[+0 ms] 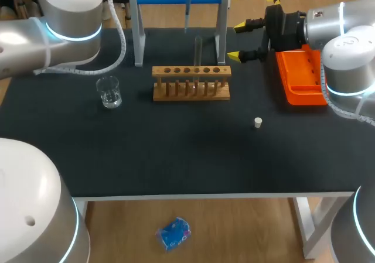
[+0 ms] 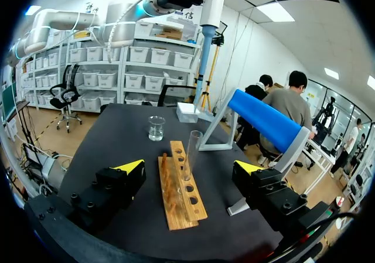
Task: Invert the test tube, pick up the pipette, mount the tip to pipette, aspirate from beaker and dispense into the tube, eject the tip, return the pipette, and cap with the stopper.
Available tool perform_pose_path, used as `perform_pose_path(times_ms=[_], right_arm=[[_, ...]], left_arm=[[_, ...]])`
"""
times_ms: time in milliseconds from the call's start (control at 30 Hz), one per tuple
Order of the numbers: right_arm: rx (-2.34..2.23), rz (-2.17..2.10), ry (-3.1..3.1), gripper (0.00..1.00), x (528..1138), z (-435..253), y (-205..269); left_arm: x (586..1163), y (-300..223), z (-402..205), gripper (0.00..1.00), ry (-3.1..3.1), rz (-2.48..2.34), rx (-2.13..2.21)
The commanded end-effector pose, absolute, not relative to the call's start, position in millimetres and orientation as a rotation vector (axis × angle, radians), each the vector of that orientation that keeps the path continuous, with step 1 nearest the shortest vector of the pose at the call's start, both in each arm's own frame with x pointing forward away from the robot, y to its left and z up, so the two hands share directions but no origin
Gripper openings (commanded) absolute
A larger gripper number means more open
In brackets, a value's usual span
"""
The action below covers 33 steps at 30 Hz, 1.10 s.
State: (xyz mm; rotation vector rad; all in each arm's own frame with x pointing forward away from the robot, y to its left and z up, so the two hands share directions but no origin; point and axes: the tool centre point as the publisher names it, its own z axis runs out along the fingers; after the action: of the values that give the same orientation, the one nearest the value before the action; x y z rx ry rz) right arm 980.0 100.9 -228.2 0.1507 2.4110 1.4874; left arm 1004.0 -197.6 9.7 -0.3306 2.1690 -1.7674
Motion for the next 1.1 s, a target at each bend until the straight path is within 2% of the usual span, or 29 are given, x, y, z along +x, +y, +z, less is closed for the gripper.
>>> perform_pose_path(times_ms=[33, 500, 1100], right_arm=[[0.150, 1.487, 2.410, 1.00, 980, -229, 101], [0.150, 1.487, 2.410, 1.00, 980, -229, 101], [0.150, 1.487, 2.410, 1.00, 980, -229, 101]], left_arm=[[1003, -196, 10, 0.00, 2.169, -1.767, -0.331], [1000, -198, 11, 0.00, 2.173, -1.767, -0.317], [930, -211, 12, 0.00, 2.208, -1.867, -0.172]])
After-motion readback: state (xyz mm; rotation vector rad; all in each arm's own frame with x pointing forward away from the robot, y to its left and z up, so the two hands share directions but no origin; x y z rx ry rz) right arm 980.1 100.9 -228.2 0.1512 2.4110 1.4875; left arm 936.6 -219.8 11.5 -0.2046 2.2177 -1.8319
